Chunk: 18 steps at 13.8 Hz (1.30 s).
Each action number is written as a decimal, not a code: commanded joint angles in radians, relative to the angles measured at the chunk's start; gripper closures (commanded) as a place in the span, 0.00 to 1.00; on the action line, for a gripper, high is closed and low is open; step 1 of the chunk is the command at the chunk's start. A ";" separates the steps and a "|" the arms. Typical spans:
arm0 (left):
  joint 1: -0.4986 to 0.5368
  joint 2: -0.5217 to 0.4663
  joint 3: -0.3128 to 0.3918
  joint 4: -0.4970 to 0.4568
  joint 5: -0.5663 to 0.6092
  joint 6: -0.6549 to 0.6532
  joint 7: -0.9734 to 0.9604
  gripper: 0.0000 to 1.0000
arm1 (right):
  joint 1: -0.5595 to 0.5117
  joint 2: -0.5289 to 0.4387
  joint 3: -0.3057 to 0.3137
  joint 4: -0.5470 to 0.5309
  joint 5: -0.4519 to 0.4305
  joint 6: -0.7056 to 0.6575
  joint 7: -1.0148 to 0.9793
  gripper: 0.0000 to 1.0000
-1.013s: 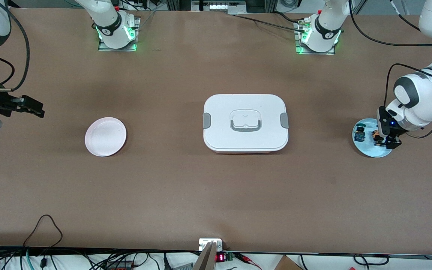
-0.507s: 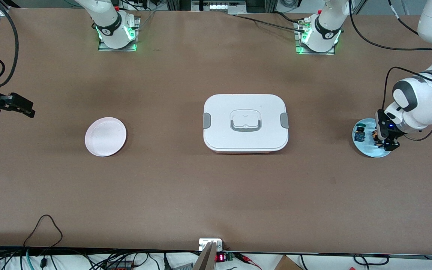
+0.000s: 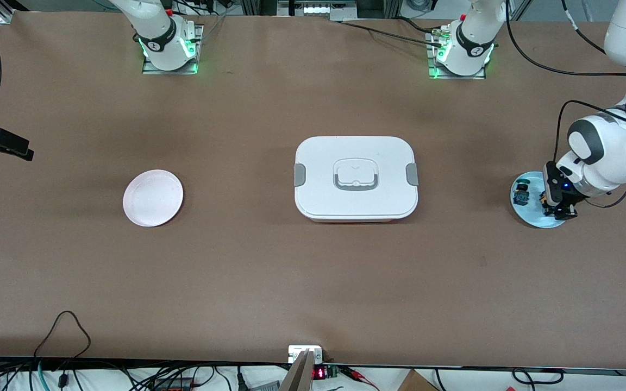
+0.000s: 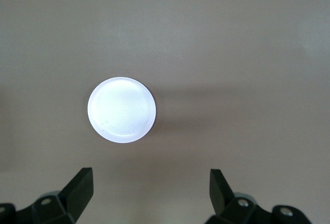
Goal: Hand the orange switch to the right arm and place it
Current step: 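Close the left gripper on the orange switch and lift it, then carry the orange switch with the left gripper over the white box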
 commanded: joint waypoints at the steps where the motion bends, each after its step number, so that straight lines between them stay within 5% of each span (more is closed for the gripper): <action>1: 0.029 -0.021 -0.034 0.038 -0.037 -0.012 0.034 1.00 | 0.005 -0.018 0.006 0.008 -0.003 -0.027 -0.005 0.00; 4: 0.029 -0.079 -0.091 0.113 -0.037 -0.203 0.034 1.00 | -0.025 -0.019 -0.005 0.009 0.009 -0.028 -0.016 0.00; 9: -0.007 -0.063 -0.193 0.470 -0.202 -0.772 -0.013 1.00 | 0.005 -0.016 0.009 0.009 -0.002 -0.020 -0.002 0.00; 15: -0.061 -0.055 -0.276 0.551 -0.567 -1.031 -0.159 1.00 | -0.005 -0.010 0.000 0.005 -0.005 -0.013 -0.011 0.00; 18: -0.059 0.054 -0.322 0.505 -0.967 -1.134 -0.112 1.00 | -0.006 -0.008 0.000 0.005 -0.008 -0.011 -0.013 0.00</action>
